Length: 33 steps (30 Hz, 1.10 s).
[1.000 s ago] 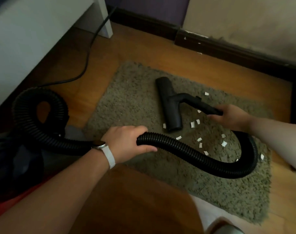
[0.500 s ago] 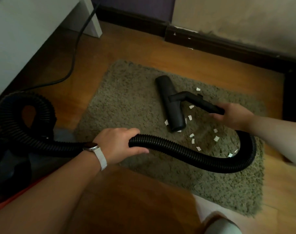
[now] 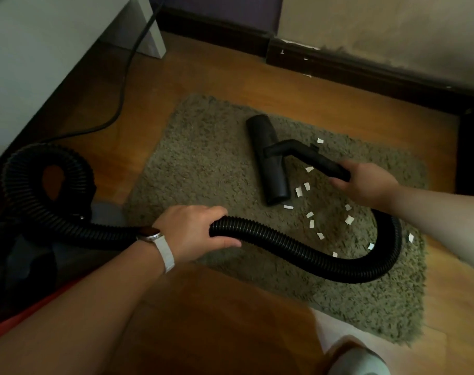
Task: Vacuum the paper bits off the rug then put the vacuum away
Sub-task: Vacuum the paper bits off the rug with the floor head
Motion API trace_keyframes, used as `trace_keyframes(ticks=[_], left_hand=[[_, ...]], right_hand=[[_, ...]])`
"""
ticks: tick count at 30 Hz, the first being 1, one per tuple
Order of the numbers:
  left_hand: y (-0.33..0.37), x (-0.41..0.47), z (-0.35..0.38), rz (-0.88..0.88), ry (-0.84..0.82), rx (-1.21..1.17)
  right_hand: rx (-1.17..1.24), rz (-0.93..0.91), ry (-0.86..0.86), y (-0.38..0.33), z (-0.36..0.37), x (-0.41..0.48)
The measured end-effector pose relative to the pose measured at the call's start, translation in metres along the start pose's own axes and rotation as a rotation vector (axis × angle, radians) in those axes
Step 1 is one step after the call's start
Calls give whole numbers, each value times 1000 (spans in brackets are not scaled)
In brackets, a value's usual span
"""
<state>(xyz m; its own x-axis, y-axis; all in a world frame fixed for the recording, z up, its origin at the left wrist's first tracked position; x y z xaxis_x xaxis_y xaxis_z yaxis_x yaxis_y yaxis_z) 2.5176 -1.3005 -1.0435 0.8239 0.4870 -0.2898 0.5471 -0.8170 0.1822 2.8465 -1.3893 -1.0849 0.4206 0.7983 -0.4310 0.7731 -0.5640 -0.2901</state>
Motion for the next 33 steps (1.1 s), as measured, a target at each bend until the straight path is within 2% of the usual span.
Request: trace_keyframes(ticks=[11,16,23,26,33], left_hand=[[-2,-12,11,46,-25,39],[1,-11,9,51,-32,32],[9,-18,24,148,-53,81],[9,-23,34,152,-98,106],[6,-28,40,157,-91,110]], right_hand=[[-158,-237,-98,-83,30,12],[-193,-307,-132,-82,33,2],[-185,-311,-102,-65,32,-13],[-210,-364,-135,-73,41,-17],[-238,-448,-230,-95,58,-21]])
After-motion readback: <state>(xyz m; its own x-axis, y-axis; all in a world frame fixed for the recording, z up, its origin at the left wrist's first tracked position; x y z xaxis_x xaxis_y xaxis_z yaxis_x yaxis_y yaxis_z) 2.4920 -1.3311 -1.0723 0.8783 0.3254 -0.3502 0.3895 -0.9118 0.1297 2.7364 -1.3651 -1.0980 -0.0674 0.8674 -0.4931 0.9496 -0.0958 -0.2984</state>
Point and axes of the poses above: each hand's wrist, its own x-axis towards the middle knuckle, its own z-axis out of the palm, y = z × x, the point moved 8 cm from there along x, towards the middle knuckle, and after that the axes turned 6 degrees about x, right-handed, at the moved point
